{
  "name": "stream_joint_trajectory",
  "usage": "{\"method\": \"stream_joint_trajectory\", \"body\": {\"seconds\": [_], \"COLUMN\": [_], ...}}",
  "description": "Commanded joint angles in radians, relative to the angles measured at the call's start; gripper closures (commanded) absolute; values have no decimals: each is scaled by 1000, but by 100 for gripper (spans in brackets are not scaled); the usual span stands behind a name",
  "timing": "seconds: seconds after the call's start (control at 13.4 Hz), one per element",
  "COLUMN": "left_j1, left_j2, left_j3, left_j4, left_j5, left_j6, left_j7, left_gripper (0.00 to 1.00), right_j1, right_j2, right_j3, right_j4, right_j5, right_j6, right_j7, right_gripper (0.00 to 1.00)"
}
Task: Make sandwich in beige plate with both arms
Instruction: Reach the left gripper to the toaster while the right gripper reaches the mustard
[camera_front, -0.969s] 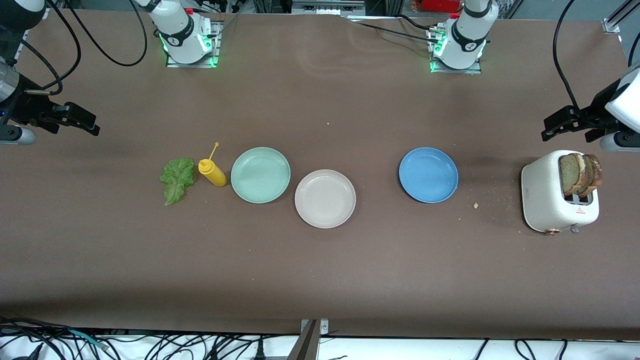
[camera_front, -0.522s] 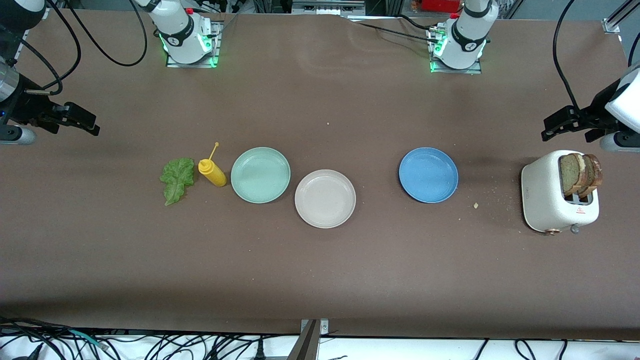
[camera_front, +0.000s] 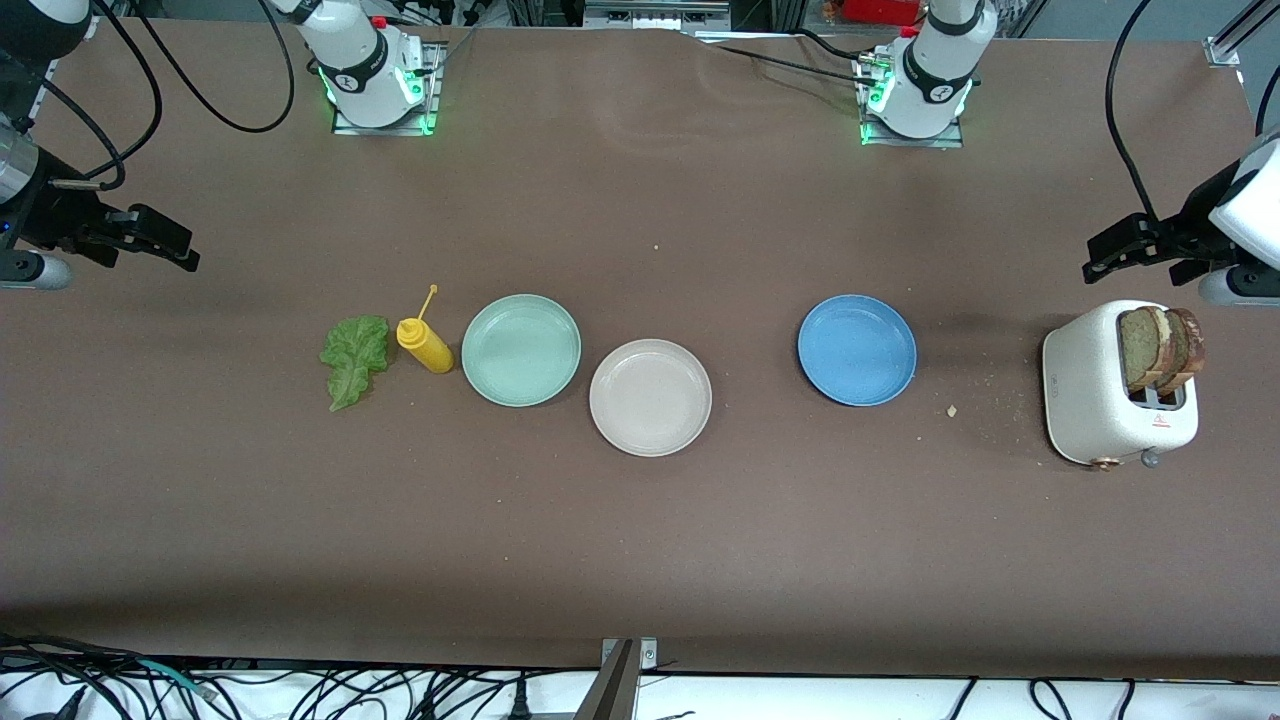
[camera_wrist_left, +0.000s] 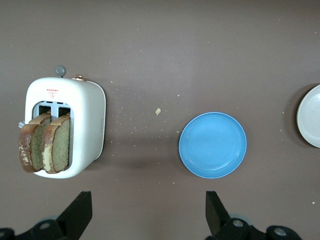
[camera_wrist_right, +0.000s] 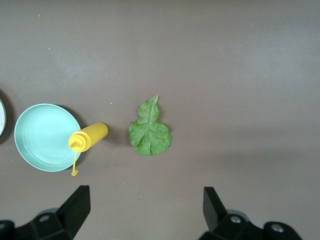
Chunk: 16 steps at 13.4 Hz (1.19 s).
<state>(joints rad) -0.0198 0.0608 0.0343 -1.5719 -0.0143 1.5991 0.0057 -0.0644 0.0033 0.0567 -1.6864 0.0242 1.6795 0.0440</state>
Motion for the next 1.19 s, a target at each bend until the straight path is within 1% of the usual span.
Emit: {"method": "stream_joint_trajectory", "body": {"seconds": [0.0, 0.3, 0.52, 0.67, 0.82, 0.97, 1.12], "left_j1": [32, 98, 155, 181, 199, 221, 236], "left_j2": [22, 56, 111, 125, 122, 122, 123], "left_j3": [-5, -5, -4, -4, -5, -5, -5], "left_j4": [-2, -7, -16, -68, -144, -186, -230], "left_j5": [31, 31, 33, 33, 33, 31, 31], "left_j6": [15, 51, 99, 178, 270, 321, 378], "left_j7": [34, 118, 210, 267, 296, 347, 394], "left_gripper": [0, 0, 0, 0, 0, 0, 0], "right_j1": [-2, -2, -2, 1, 8, 11, 40], "right_j2": [-13, -13, -11, -8, 4, 10, 30], "right_j3": [3, 3, 5, 3, 5, 3, 5], "right_j4": [-4, -4, -4, -4, -4, -6, -1], "right_j5": [-10, -10, -12, -12, -12, -4, 2], "right_j6": [2, 2, -1, -3, -10, -20, -78], "right_j7": [-1, -1, -6, -4, 5, -13, -15], "right_gripper": [0, 0, 0, 0, 0, 0, 0]}}
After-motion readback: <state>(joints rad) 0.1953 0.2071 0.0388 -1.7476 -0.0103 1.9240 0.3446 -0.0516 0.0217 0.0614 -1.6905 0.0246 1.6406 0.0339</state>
